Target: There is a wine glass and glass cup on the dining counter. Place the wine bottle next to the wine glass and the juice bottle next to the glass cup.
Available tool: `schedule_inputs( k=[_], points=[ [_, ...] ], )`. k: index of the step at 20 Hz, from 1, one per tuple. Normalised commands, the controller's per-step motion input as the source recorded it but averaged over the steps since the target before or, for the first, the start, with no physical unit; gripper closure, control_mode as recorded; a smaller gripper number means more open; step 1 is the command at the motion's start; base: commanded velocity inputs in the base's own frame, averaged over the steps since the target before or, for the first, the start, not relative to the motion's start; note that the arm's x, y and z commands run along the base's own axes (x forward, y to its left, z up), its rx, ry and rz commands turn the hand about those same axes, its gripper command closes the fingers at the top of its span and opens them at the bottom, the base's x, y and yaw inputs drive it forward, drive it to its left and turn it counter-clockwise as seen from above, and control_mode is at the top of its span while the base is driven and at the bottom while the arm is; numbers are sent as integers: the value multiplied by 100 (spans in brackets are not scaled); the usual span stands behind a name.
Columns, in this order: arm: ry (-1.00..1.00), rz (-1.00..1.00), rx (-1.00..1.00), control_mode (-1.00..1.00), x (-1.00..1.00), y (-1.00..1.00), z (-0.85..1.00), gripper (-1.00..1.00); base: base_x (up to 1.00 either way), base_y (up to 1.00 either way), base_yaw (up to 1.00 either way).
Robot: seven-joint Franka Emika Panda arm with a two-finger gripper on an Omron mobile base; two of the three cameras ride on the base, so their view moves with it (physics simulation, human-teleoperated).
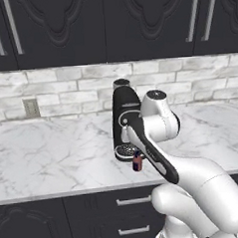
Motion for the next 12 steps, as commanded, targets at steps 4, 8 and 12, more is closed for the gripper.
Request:
schedule_inputs(
  k=[4,8,12],
  points=[
    [0,0,0,-100,0,0,-22,-100,0,0,0],
    [0,0,0,-100,0,0,-22,-100,0,0,0],
    [0,0,0,-100,4,0,-21,-100,0,0,0]
  ],
)
